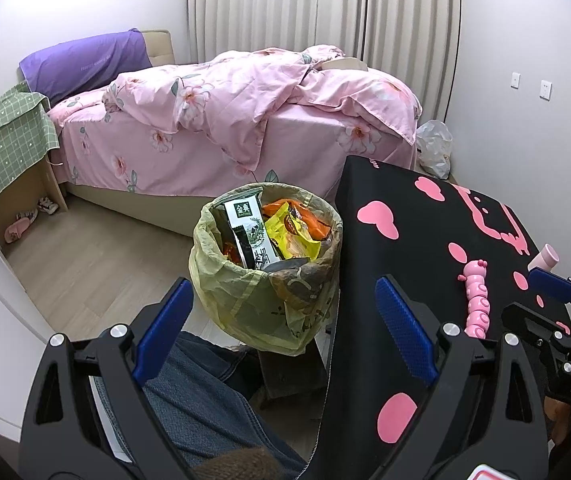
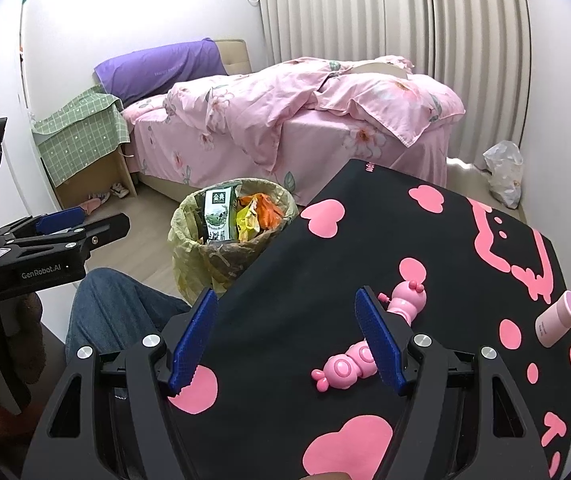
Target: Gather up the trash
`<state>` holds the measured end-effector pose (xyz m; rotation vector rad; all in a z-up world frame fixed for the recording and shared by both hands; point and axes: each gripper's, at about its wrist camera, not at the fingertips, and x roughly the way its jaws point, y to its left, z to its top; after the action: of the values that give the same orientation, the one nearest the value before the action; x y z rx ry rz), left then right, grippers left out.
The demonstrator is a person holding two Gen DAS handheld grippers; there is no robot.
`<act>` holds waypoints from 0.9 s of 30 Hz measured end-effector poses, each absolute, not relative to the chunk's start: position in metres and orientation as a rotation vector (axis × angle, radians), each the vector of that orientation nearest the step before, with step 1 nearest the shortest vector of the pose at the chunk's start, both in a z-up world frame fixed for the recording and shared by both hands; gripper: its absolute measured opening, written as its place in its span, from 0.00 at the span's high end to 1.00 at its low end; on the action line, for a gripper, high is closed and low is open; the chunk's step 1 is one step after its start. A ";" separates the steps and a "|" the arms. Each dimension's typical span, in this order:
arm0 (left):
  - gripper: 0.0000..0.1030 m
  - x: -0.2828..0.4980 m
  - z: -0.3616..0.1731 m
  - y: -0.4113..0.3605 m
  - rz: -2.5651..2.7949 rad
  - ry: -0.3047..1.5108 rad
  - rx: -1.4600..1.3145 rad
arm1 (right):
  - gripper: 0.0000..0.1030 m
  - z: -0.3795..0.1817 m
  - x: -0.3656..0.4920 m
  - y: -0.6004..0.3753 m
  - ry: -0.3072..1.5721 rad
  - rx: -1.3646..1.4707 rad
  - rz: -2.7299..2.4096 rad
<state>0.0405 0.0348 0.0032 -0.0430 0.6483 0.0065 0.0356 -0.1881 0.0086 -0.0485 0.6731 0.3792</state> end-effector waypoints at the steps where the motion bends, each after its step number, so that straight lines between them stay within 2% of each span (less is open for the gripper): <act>1: 0.15 0.041 0.003 0.035 0.006 0.648 -0.042 | 0.34 0.009 0.035 -0.188 0.674 -0.048 0.380; 27: 0.15 0.039 0.003 0.036 0.017 0.639 -0.025 | 0.34 0.009 0.035 -0.188 0.674 -0.045 0.381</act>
<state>0.0390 0.0357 0.0032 -0.0252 0.6389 0.0169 0.0351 -0.1882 0.0091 -0.0454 0.6738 0.3808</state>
